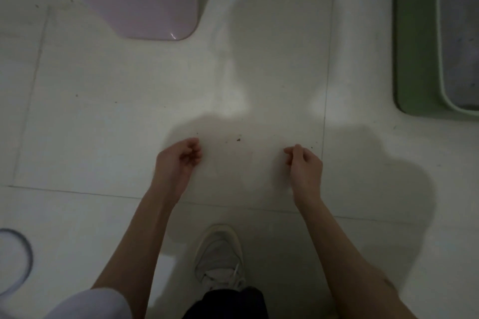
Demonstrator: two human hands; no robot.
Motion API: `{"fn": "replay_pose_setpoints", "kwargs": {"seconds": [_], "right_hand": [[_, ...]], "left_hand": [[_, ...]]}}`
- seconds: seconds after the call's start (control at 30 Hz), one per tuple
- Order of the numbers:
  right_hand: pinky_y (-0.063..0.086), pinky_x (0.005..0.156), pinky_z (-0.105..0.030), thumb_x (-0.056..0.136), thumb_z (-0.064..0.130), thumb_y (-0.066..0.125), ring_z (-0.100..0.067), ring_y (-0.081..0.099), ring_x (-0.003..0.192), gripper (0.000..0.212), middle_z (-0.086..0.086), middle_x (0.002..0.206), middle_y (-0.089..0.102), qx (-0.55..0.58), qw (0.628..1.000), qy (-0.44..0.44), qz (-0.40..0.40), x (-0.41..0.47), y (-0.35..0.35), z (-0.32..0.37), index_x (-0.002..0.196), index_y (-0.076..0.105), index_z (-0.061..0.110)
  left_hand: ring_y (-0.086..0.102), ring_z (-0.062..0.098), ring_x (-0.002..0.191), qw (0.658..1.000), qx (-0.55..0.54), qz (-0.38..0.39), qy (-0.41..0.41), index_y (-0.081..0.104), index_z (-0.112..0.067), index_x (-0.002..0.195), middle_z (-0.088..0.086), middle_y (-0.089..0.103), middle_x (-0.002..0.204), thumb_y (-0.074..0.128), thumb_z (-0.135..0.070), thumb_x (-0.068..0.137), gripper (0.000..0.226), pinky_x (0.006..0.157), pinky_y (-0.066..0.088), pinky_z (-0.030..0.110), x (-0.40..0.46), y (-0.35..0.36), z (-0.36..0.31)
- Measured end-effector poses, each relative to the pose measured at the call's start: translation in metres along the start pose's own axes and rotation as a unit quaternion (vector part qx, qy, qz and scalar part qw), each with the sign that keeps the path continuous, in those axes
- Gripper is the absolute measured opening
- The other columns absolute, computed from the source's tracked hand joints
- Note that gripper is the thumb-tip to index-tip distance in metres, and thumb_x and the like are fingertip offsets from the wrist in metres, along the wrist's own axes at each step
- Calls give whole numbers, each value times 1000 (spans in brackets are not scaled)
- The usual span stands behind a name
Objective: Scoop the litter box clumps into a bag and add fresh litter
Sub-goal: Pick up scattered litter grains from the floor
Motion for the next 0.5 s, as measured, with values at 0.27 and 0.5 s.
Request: {"fn": "replay_pose_setpoints", "kwargs": {"seconds": [0.27,0.5], "right_hand": [[38,75,-21,89,13,54,-13,53,82,18,-1,83,59,-93,992,-76,25,-9,-5,0,97,69,7],[32,67,-15,87,11,55,-14,51,77,19,9,63,49,-87,994,-54,-39,9,-29,2,99,70,9]], "left_hand": [[54,15,75,830,507,-5,231,70,-8,87,5,64,82,63,-17,85,12,71,36,19,-14,50,30],[56,29,100,720,598,77,344,65,-4,95,15,63,99,64,-19,83,18,87,35,29,6,108,46]]}}
Point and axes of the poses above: each hand's wrist, its own x-axis towards the middle knuckle, its own y-axis out of the palm, z = x × y, the point moved 3 cm from there along x, towards the middle knuckle
